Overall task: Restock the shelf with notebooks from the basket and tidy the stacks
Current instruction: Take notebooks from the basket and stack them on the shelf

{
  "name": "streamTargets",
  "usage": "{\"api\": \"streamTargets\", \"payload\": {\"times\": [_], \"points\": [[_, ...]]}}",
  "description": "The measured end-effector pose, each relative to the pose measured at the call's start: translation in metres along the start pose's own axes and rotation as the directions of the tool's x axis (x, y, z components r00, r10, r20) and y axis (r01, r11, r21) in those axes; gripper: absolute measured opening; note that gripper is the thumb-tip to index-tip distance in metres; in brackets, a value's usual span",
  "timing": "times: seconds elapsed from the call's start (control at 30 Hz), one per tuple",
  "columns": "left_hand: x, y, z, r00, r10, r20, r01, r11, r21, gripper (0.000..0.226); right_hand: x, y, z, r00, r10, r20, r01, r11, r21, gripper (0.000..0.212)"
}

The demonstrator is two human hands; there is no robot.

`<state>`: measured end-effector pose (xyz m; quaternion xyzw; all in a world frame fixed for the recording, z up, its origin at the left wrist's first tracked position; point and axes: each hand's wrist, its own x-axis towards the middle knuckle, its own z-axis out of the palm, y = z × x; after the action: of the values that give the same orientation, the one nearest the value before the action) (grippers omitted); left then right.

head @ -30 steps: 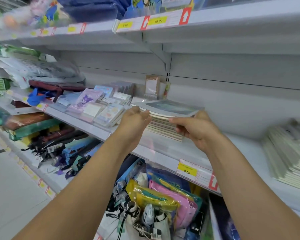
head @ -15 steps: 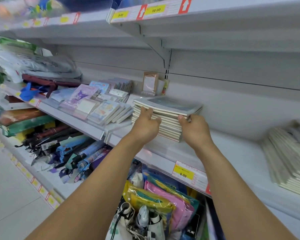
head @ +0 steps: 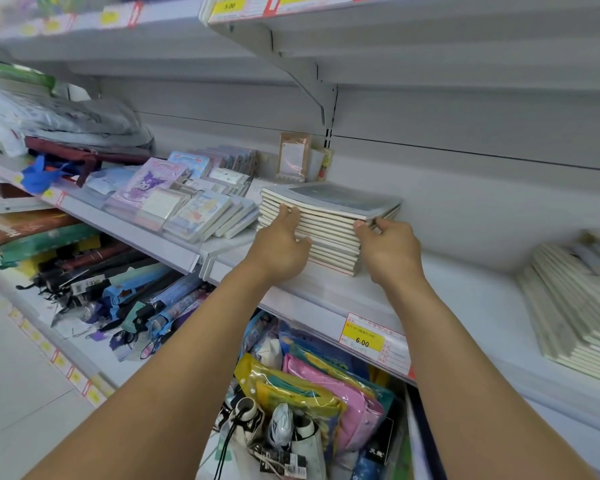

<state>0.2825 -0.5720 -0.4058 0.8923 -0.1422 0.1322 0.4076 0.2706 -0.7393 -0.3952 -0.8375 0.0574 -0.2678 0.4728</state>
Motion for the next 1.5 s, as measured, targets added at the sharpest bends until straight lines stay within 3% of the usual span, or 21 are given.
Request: {"api": "streamTargets", "payload": {"times": [0.1, 0.17, 0.3, 0.4, 0.47, 0.5, 0.53, 0.57, 0.63, 0.67, 0.73, 0.9, 1.07, 1.23, 1.37, 1.43, 1.5], "points": [[-0.009, 0.001, 0.004, 0.997, 0.061, -0.041, -0.063, 0.997, -0.043, 0.051, -0.003, -0.004, -0.009, 0.999, -0.046, -0.013, 0.046, 0.998, -0.047, 0.027], [-0.020, -0.001, 0.003, 0.992, 0.085, -0.094, -0.096, 0.989, -0.117, 0.043, -0.010, -0.011, -0.015, 0.988, -0.119, -0.096, 0.108, 0.988, -0.108, 0.030], [-0.062, -0.013, -0.010, 0.965, 0.109, -0.239, -0.132, 0.988, -0.084, 0.024, -0.043, -0.035, -0.018, 0.908, -0.380, -0.176, 0.370, 0.925, -0.090, 0.031], [-0.108, -0.035, -0.022, 0.960, 0.074, -0.271, -0.074, 0.997, 0.012, 0.015, -0.105, -0.026, 0.003, 0.847, -0.532, -0.021, 0.530, 0.846, -0.052, 0.040], [-0.144, -0.057, -0.028, 0.974, -0.023, -0.227, 0.048, 0.993, 0.104, 0.009, -0.156, -0.003, 0.028, 0.792, -0.547, 0.272, 0.580, 0.813, -0.052, 0.040], [-0.167, -0.071, -0.028, 0.979, -0.133, -0.152, 0.154, 0.978, 0.138, 0.008, -0.183, 0.014, 0.040, 0.715, -0.493, 0.496, 0.594, 0.802, -0.058, 0.036], [-0.190, -0.088, -0.025, 0.959, -0.278, -0.053, 0.283, 0.944, 0.169, 0.010, -0.210, 0.034, 0.051, 0.582, -0.385, 0.716, 0.606, 0.793, -0.066, 0.030], [-0.219, -0.106, -0.023, 0.894, -0.445, 0.047, 0.429, 0.882, 0.195, 0.014, -0.238, 0.052, 0.061, 0.408, -0.245, 0.879, 0.608, 0.791, -0.061, 0.023], [-0.286, -0.145, -0.019, 0.677, -0.716, 0.172, 0.671, 0.696, 0.257, 0.023, -0.288, 0.087, 0.076, 0.118, 0.023, 0.993, 0.620, 0.780, -0.091, 0.024], [-0.320, -0.164, -0.016, 0.591, -0.786, 0.184, 0.728, 0.617, 0.298, 0.025, -0.311, 0.106, 0.081, 0.040, 0.121, 0.992, 0.645, 0.755, -0.118, 0.032], [-0.375, -0.189, -0.012, 0.487, -0.862, 0.137, 0.783, 0.501, 0.369, 0.027, -0.348, 0.136, 0.088, -0.036, 0.217, 0.976, 0.692, 0.710, -0.133, 0.054], [-0.447, -0.215, -0.005, 0.374, -0.908, 0.187, 0.685, 0.407, 0.604, 0.069, -0.404, 0.169, 0.087, -0.088, 0.170, 0.982, 0.722, 0.689, -0.054, 0.090], [-0.476, -0.236, -0.005, 0.253, -0.949, 0.187, 0.704, 0.313, 0.638, 0.100, -0.415, 0.178, 0.084, -0.059, 0.086, 0.995, 0.807, 0.590, -0.003, 0.086], [-0.470, -0.237, -0.010, 0.269, -0.958, 0.103, 0.741, 0.274, 0.613, 0.107, -0.410, 0.171, 0.085, -0.035, -0.011, 0.999, 0.875, 0.483, 0.036, 0.073], [-0.467, -0.239, -0.004, 0.208, -0.975, 0.074, 0.768, 0.210, 0.605, 0.129, -0.404, 0.167, 0.085, -0.038, 0.057, 0.998, 0.858, 0.513, 0.003, 0.065], [-0.469, -0.236, -0.003, 0.208, -0.977, 0.057, 0.809, 0.204, 0.551, 0.121, -0.399, 0.164, 0.086, -0.065, 0.105, 0.992, 0.839, 0.544, -0.003, 0.067], [-0.470, -0.235, -0.006, 0.250, -0.967, 0.052, 0.879, 0.249, 0.407, 0.091, -0.394, 0.161, 0.085, -0.084, 0.136, 0.987, 0.799, 0.601, -0.015, 0.070]]}}
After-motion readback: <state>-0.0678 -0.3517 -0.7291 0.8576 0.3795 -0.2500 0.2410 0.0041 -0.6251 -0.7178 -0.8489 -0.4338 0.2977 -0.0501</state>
